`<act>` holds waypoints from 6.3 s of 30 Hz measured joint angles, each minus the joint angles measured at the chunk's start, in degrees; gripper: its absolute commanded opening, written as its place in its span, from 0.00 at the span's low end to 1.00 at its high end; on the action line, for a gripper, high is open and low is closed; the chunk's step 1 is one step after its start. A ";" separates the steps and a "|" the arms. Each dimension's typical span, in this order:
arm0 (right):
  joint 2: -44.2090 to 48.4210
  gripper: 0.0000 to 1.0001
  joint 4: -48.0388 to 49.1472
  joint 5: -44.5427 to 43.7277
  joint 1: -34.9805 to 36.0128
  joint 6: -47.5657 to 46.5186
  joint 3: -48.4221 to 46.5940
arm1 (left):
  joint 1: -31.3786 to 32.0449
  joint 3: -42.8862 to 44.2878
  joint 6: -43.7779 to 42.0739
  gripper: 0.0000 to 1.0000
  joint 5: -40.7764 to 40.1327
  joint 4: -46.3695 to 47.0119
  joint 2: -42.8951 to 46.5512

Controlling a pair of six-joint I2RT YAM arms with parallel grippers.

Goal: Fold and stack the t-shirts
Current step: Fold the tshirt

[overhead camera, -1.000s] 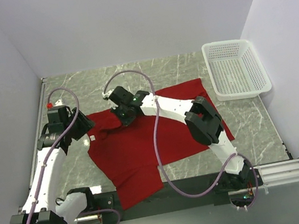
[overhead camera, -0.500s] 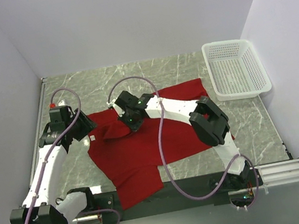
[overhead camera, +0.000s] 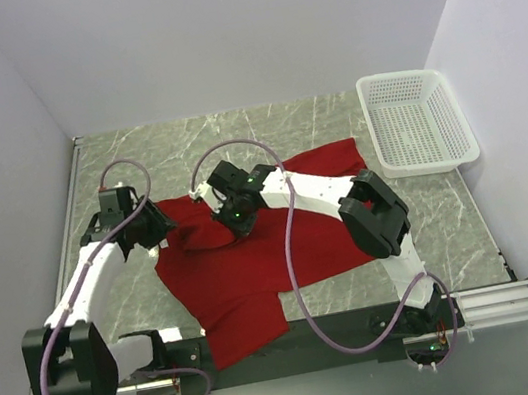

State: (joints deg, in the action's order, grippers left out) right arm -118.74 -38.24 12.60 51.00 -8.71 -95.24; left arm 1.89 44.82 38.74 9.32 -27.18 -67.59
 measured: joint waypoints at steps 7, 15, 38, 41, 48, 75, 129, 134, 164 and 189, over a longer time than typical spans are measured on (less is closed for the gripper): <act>0.00 0.07 -0.68 1.05 -1.14 -0.59 -0.22 | 0.00 1.03 2.69 0.42 -1.57 4.28 -10.88; -0.24 0.07 -1.33 2.12 -1.77 -0.52 -2.25 | -0.09 7.80 2.91 0.40 -6.51 6.10 -22.97; -0.76 0.07 -2.27 3.89 -2.82 -1.51 -3.13 | -0.33 15.69 0.22 0.06 -11.37 5.64 -33.18; -0.76 0.05 -3.34 5.11 -3.78 -3.39 -3.13 | -0.44 16.98 -0.61 0.06 -12.24 4.44 -33.24; -0.76 0.15 -5.84 8.02 -6.58 -8.37 -3.13 | -1.25 19.52 -2.01 0.07 -12.55 3.76 -33.83; -2.82 0.51 4.66 8.87 10.73 -26.69 -4.57 | -1.60 20.57 -3.63 0.13 -6.93 3.87 -35.43; -13.99 0.00 10.25 -2.49 10.45 -13.40 -12.96 | -2.62 20.57 -4.90 0.13 -3.96 4.31 -36.06; -11.78 0.00 9.90 0.85 10.47 -12.98 -12.94 | -3.21 20.57 -4.92 0.13 -3.98 4.31 -36.30; -1.53 0.45 2.38 14.51 7.15 -17.73 -8.37 | -3.28 19.37 -5.16 0.24 -2.80 5.49 -33.22; 24.15 0.46 4.48 21.11 -33.53 -15.76 13.68 | -5.88 15.10 -3.08 0.32 -0.81 11.98 -32.81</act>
State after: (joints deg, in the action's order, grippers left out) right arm -94.59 -33.76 33.71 17.47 -24.47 -81.56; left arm -3.99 59.92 35.66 8.51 -15.20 -100.40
